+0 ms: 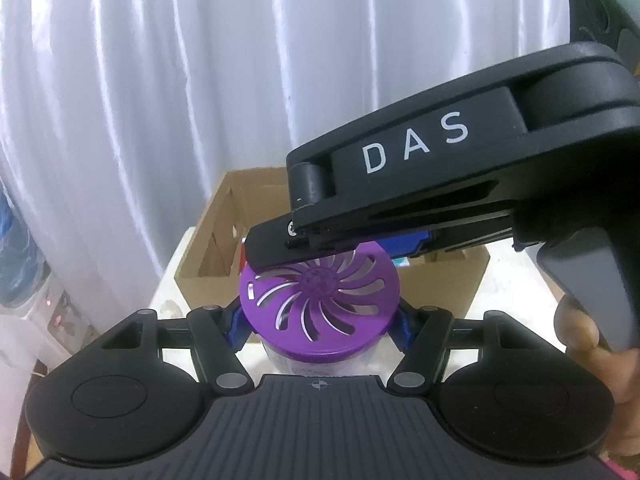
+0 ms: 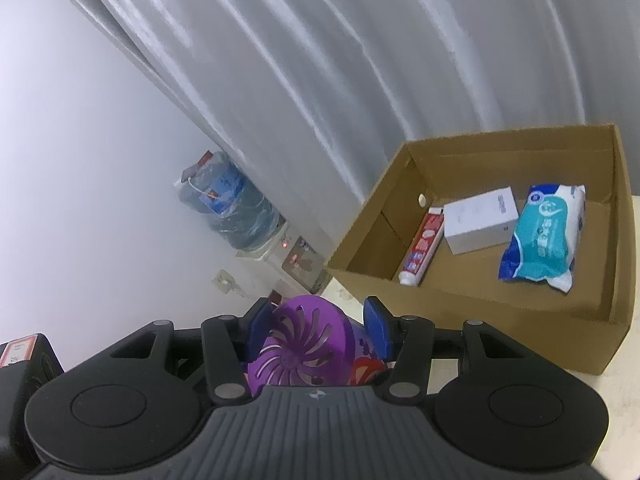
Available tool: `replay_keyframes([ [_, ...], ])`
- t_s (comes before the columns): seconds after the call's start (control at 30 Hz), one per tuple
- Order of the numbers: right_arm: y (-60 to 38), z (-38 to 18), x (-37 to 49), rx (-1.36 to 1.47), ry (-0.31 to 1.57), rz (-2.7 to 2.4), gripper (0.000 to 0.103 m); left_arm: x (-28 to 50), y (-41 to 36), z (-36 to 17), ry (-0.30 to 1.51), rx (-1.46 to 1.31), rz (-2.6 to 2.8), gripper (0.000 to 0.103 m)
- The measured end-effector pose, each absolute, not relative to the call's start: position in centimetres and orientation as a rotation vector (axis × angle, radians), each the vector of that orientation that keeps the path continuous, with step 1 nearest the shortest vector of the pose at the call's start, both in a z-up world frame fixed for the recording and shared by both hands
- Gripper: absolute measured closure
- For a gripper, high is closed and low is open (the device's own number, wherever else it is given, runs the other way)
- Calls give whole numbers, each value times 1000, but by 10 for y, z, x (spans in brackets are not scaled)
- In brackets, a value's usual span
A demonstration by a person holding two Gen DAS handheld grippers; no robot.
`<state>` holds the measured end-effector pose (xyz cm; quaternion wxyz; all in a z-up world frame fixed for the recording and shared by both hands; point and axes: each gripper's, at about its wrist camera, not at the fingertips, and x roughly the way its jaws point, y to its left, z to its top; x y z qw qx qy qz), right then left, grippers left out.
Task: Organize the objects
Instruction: 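Carry the purple jar with the right gripper over the cardboard box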
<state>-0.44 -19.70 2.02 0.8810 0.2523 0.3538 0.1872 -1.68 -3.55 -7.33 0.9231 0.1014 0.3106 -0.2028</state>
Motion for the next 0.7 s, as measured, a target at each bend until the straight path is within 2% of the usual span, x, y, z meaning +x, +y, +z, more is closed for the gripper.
replay_keyframes([
  [0.43, -213, 27, 20, 544, 724, 374, 48, -18, -30, -68, 637, 216, -441, 38],
  [0.7, -226, 28, 54, 540, 728, 331, 48, 10, -27, -71, 672, 217, -510, 38],
])
